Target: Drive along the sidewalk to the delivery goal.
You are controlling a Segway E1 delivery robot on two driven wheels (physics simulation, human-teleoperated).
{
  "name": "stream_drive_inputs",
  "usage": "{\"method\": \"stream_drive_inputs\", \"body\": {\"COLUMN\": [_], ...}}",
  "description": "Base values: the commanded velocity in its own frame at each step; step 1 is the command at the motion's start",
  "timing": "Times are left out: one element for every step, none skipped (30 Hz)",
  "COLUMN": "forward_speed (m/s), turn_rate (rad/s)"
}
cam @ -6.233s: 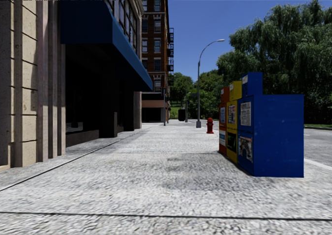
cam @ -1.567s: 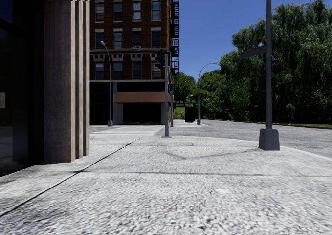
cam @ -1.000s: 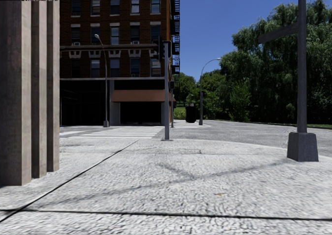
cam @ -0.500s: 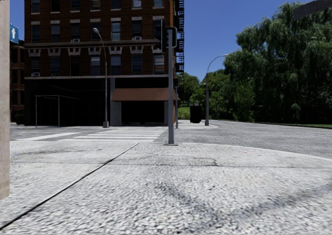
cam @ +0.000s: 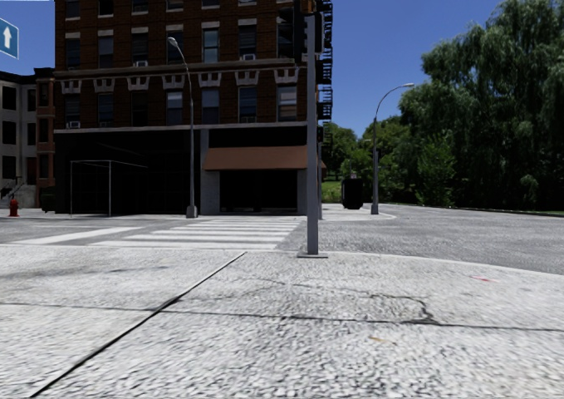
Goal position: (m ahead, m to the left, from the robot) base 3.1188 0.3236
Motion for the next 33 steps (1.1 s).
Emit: {"method": "stream_drive_inputs", "body": {"forward_speed": [2.0, 2.0, 2.0, 2.0, 2.0, 2.0, 2.0, 2.0, 2.0, 2.0, 2.0, 2.0, 2.0, 2.0, 2.0, 2.0, 2.0, 2.0, 2.0, 2.0, 2.0, 2.0, 2.0, 2.0, 2.0, 2.0, 2.0, 1.95, 1.95, 1.62, 1.43, 1.37, 1.37], "turn_rate": [0.23, 0.22, 0.22, 0.22, 0.22, 0.21, 0.14, 0.14, 0.05, 0.02, 0.01, 0.01, 0.0, 0.0, 0.0, 0.0, 0.0, 0.0, 0.0, 0.0, 0.0, 0.0, 0.0, 0.0, 0.0, 0.0, 0.0, 0.0, 0.0, 0.0, 0.0, 0.0, 0.0]}}
